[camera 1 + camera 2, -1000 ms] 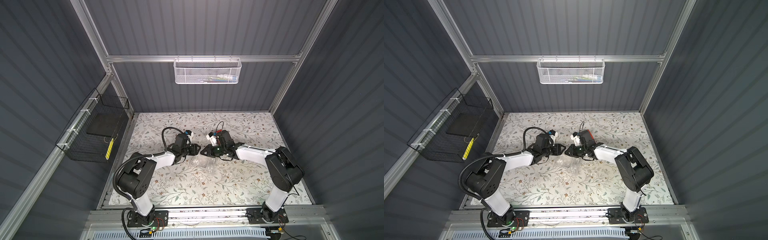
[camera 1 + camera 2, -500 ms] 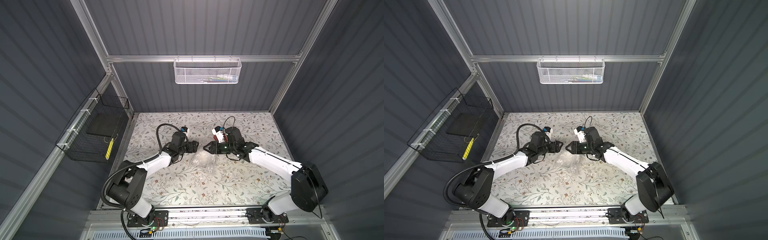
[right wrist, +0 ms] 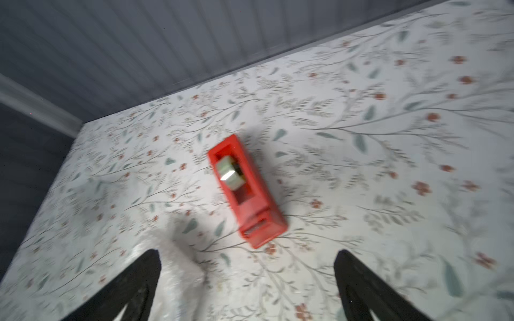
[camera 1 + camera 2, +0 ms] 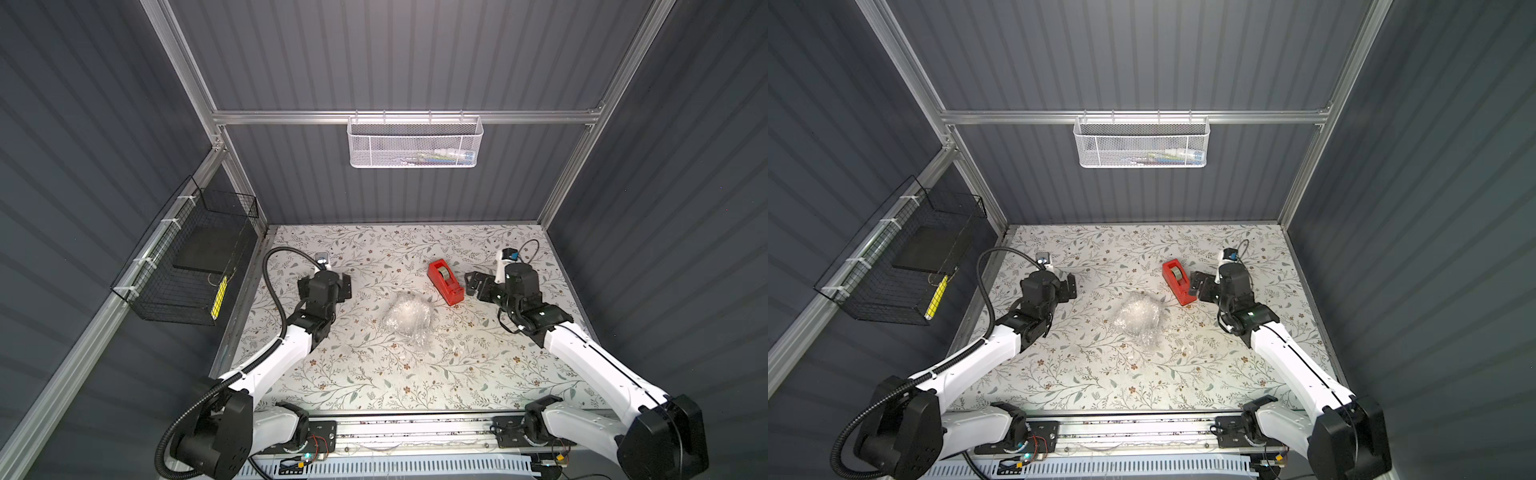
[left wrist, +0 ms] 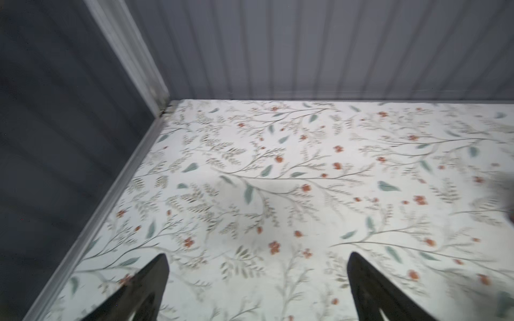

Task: Wrap bowls in bubble wrap
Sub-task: Reset both arms

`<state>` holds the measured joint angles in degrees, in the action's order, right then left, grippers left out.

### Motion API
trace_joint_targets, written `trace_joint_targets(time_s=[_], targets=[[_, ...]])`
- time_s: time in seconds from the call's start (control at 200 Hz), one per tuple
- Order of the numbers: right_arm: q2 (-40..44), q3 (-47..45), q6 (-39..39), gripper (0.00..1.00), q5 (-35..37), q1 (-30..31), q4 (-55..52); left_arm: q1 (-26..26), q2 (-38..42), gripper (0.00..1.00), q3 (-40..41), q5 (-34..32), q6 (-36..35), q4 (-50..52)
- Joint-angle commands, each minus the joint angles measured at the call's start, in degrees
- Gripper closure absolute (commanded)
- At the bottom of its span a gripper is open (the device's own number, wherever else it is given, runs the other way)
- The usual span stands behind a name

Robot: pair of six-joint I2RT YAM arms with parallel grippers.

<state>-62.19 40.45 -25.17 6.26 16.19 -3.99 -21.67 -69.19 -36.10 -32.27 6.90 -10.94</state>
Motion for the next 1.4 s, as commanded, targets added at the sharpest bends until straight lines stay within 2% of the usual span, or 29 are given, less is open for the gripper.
trace_joint_targets(time_s=[0.0, 0.1, 0.185, 0.435, 0.51, 0.6, 0.695, 0.781, 0.866, 0.941, 0.991, 1.021, 1.046, 1.081, 1.136, 1.171, 1.246, 1.311, 1.396], targets=[[2.5, -6.7, 4.8, 0.01, 9.5, -3.7, 10.0, 2.4, -0.2, 0.0, 4.9, -6.9, -5.6, -11.4], [2.8, -11.6, 9.9, 0.01, 13.2, -5.5, 18.0, 3.6, -4.1, 0.0, 10.8, -9.4, -10.7, -24.7], [1.6, -14.4, 13.4, 0.01, 15.5, -6.9, 24.8, 4.4, -7.9, 0.0, 13.2, -8.4, -11.0, -31.4], [-3.8, -17.6, 18.9, 0.01, 12.2, -10.8, 38.0, 5.0, -20.9, 0.0, 18.2, -3.8, -15.3, -53.6], [-4.6, -18.5, 21.6, 0.01, 12.2, -11.3, 40.3, 5.9, -21.1, 0.0, 17.9, -0.9, -14.4, -51.8], [-5.3, -22.5, 23.3, 0.01, 9.9, -13.4, 49.8, 6.2, -23.2, 0.0, 17.2, 1.8, -14.5, -52.6], [-8.0, -23.4, 21.3, 0.01, 3.9, -17.2, 51.5, 6.3, -27.2, 0.0, 15.3, 2.5, -15.9, -54.4], [-13.2, -27.3, 21.4, 0.01, 1.8, -18.0, 64.1, 7.3, -26.0, 0.0, 16.0, 3.5, -13.9, -52.8], [-18.4, -28.8, 21.4, 0.01, -1.2, -18.6, 69.9, 8.5, -27.3, 0.0, 16.0, 5.7, -13.7, -55.0], [-23.6, -29.9, 22.5, 0.01, -3.1, -18.6, 78.8, 9.8, -26.5, 0.0, 14.8, 7.8, -12.5, -50.5], [-21.3, -29.0, 22.1, 0.01, -2.6, -18.6, 74.0, 12.1, -28.0, 0.0, 14.0, 11.2, -10.2, -49.0], [-20.4, -27.8, 21.7, 0.01, -1.8, -18.6, 70.2, 12.9, -30.6, 0.0, 13.0, 11.5, -11.2, -52.4], [-20.5, -26.5, 21.5, 0.01, -1.1, -18.6, 67.9, 13.0, -29.9, 0.0, 11.4, 11.7, -10.5, -47.9], [-21.5, -25.2, 21.5, 0.01, -0.9, -18.6, 66.4, 15.0, -28.2, 0.0, 9.3, 15.5, -8.0, -39.8], [-21.6, -22.9, 21.2, 0.01, -0.4, -18.7, 61.9, 16.7, -29.7, 0.0, 9.6, 17.4, -7.6, -43.7], [-20.8, -21.6, 20.9, 0.01, -0.4, -18.7, 58.2, 16.7, -28.7, 0.0, 8.9, 17.0, -7.0, -40.0], [-21.7, -22.5, 21.2, 0.01, -0.5, -18.8, 62.1, 16.7, -29.5, 0.0, 9.7, 17.0, -7.3, -43.4], [-21.2, -22.3, 21.0, 0.01, -0.4, -18.8, 60.5, 16.7, -28.9, 0.0, 9.0, 17.2, -7.1, -40.6], [-21.6, -22.6, 21.2, 0.01, -0.4, -18.8, 62.0, 16.7, -29.1, 0.0, 9.3, 17.3, -7.3, -42.0]])
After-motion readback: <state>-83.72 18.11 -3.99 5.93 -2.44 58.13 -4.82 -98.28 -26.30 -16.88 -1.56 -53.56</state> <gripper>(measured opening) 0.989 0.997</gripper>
